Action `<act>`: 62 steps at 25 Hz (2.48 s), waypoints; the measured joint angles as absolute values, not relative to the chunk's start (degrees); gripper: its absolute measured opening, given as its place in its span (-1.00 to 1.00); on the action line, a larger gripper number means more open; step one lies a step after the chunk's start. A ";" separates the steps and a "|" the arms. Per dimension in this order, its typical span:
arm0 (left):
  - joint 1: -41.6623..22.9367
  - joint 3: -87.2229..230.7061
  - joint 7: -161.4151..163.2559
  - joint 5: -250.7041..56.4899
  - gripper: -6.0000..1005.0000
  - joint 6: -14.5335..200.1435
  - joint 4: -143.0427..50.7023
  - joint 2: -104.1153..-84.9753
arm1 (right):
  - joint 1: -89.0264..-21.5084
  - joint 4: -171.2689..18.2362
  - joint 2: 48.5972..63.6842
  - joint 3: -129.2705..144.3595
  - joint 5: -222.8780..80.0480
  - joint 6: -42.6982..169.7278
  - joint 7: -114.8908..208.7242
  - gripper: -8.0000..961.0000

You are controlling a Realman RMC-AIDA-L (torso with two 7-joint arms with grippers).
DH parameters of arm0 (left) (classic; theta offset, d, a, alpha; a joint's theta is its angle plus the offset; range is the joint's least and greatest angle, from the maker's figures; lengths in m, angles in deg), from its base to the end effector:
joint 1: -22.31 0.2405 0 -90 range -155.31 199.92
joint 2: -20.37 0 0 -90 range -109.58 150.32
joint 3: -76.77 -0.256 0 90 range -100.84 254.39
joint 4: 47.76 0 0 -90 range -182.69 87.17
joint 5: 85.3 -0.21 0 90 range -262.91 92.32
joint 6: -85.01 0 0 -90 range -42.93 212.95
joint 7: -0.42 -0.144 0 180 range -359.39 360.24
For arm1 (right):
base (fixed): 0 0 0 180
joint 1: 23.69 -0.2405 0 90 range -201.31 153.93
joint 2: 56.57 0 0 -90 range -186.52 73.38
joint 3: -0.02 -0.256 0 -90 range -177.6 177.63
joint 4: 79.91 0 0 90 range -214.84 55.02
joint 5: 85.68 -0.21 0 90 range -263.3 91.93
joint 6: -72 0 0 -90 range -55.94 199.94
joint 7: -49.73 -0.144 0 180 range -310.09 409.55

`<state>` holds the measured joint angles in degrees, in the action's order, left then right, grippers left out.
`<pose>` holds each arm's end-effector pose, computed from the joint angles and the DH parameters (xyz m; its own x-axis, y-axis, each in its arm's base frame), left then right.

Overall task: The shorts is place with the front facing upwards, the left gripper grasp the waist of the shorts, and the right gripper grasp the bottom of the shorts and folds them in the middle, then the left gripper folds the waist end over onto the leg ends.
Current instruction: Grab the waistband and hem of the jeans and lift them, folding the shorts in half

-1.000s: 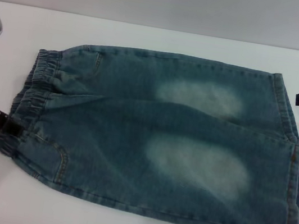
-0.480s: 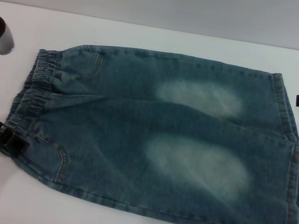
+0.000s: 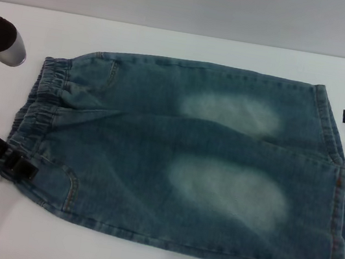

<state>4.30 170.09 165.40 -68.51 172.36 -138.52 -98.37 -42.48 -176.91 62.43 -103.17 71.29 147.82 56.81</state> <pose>-0.2445 0.3114 0.0273 0.4921 0.8654 -0.0943 0.5865 -0.4096 -0.6988 0.2103 0.3512 0.0743 0.5227 -0.7746 -0.3561 -0.7316 -0.1931 -0.6538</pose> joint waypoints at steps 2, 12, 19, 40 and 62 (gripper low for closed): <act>4.10 169.88 165.41 -68.50 0.58 172.39 -138.29 -98.37 | -42.46 -177.08 62.43 -103.17 71.22 147.83 56.82 0.46; 3.47 170.15 165.44 -69.06 0.29 173.30 -137.95 -98.19 | -42.08 -178.41 62.35 -103.17 71.02 148.24 56.85 0.46; 3.09 170.35 165.42 -69.09 -0.37 173.69 -137.95 -98.19 | -41.58 -178.57 62.34 -103.17 70.95 148.32 56.91 0.47; 0.69 169.55 165.39 -69.14 -0.93 174.09 -137.86 -98.11 | -38.84 -181.20 62.60 -98.48 69.29 159.55 55.12 0.46; -2.66 168.26 165.39 -69.21 -0.93 173.61 -134.11 -98.19 | -26.40 -186.93 62.88 -87.66 69.28 160.27 49.19 0.46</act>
